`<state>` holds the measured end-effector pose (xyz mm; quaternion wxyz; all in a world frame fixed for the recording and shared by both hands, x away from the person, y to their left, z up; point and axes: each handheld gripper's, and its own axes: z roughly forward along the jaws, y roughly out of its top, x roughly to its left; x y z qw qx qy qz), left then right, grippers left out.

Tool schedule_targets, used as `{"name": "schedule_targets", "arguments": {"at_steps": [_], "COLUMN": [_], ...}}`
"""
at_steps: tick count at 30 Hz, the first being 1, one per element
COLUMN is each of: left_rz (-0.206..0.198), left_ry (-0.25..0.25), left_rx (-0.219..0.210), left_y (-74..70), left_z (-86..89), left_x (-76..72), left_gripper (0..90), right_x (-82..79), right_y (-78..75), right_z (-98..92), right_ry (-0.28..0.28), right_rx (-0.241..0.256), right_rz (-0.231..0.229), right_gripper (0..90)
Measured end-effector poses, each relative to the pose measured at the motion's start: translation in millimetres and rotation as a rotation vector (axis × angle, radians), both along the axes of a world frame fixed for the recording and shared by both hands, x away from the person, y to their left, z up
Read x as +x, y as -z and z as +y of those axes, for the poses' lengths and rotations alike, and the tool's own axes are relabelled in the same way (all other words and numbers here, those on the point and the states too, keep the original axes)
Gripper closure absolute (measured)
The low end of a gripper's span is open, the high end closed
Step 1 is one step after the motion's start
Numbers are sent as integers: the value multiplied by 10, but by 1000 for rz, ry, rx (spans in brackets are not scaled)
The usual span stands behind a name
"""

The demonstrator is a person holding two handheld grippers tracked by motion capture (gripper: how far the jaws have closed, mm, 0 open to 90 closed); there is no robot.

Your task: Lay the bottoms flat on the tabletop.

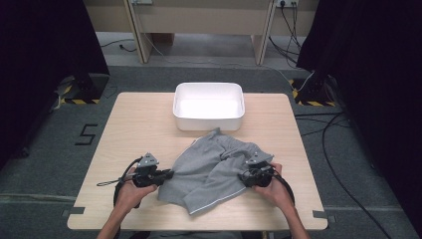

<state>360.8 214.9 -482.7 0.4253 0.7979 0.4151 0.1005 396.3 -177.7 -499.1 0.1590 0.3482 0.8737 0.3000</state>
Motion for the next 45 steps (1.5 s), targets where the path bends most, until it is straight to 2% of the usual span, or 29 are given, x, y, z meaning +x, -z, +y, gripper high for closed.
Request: {"name": "schedule_targets", "arguments": {"at_steps": [1,2,3,5,8,10,11,13,17,21,23,25,29,32,33,35,38,40,45], "left_rz": [2,2,4,6,20,41,57,68,73,67,64,66,64,55,55,34,31,18,2], "left_ry": [-7,-7,-22,-40,-75,-84,-88,-92,-105,-106,-107,-109,-94,-83,-83,-81,-82,-89,-93], "left_rx": [-5,-5,-14,-10,-8,-28,-44,-46,-45,-26,3,31,79,90,90,98,100,111,132], "left_y": [1,1,8,18,72,124,159,191,171,130,158,202,269,269,269,281,284,288,290], "left_z": [20,20,80,144,246,292,311,328,357,342,327,311,290,288,288,281,290,300,300], "left_x": [4,4,17,33,73,89,92,89,65,6,-14,-37,-82,-116,-116,-166,-198,-254,-331], "left_gripper": [840,840,840,840,838,835,828,802,703,623,576,548,560,619,639,660,668,678,678], "right_x": [30,30,91,144,232,250,248,210,94,-80,-157,-259,-378,-456,-476,-493,-503,-505,-509], "right_y": [-11,-11,-22,-26,-28,-32,-34,-52,-130,-247,-257,-223,-116,1,33,47,41,48,38], "right_z": [-65,-65,-183,-274,-403,-430,-429,-393,-296,-172,-95,15,128,169,166,134,66,19,-48], "right_ry": [24,24,69,107,163,186,185,181,138,86,65,26,-3,-14,-9,3,21,32,35], "right_rx": [-21,-21,-39,-50,-59,-56,-56,-52,-3,42,61,56,35,2,5,22,19,37,25], "right_rz": [-13,-13,-24,-36,-48,-43,-44,-56,-65,-76,-72,-68,-44,-13,-18,-17,-4,7,9], "right_gripper": [402,402,406,409,409,403,400,393,378,370,363,361,348,333,324,321,297,297,296]}}
